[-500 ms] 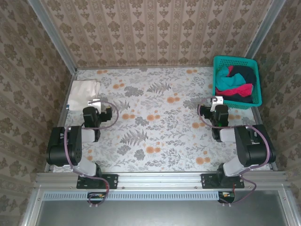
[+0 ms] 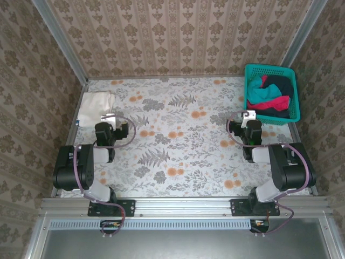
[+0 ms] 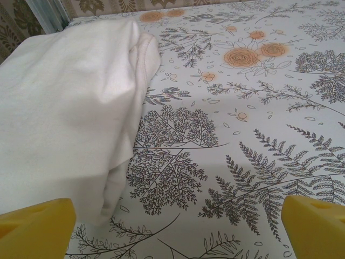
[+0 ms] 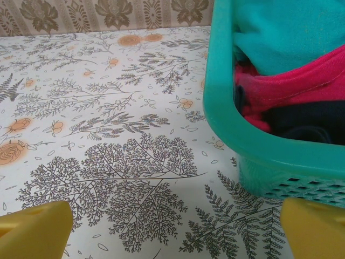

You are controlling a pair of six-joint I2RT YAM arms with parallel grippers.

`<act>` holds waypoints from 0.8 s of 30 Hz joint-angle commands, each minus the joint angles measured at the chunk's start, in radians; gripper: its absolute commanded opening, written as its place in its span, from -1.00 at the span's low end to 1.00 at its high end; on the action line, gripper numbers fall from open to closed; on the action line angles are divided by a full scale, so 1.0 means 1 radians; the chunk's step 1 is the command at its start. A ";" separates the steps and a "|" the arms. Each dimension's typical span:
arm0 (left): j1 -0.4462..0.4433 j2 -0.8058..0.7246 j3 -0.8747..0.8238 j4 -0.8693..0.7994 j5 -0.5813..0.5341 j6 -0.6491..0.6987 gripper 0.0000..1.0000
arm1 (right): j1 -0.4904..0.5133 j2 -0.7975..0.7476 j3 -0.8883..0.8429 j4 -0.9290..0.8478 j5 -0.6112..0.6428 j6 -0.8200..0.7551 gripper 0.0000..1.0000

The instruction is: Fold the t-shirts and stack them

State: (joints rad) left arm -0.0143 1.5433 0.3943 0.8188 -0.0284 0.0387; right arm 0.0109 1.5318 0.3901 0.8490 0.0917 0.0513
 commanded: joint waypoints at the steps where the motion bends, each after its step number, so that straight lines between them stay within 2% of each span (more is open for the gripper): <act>1: -0.003 -0.009 0.014 0.024 0.014 0.012 1.00 | 0.003 0.001 0.025 -0.003 -0.037 -0.015 1.00; 5: -0.002 -0.009 0.015 0.023 0.014 0.012 1.00 | 0.003 -0.002 0.019 0.005 -0.042 -0.019 1.00; 10: -0.031 -0.013 -0.010 0.070 -0.025 0.039 1.00 | 0.006 -0.020 -0.028 0.074 -0.171 -0.075 1.00; 18: -0.131 -0.016 -0.190 0.422 -0.155 0.120 1.00 | 0.008 -0.053 -0.091 0.158 -0.231 -0.102 1.00; 20: -0.160 -0.055 -0.195 0.391 -0.171 0.149 1.00 | 0.008 -0.061 -0.097 0.162 -0.242 -0.105 1.00; 24: -0.232 -0.237 -0.150 0.147 -0.178 0.228 0.99 | 0.012 -0.065 -0.136 0.230 -0.249 -0.114 1.00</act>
State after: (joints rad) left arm -0.2119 1.4143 0.2054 1.0546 -0.1741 0.1856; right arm 0.0135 1.4906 0.2840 0.9936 -0.1200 -0.0391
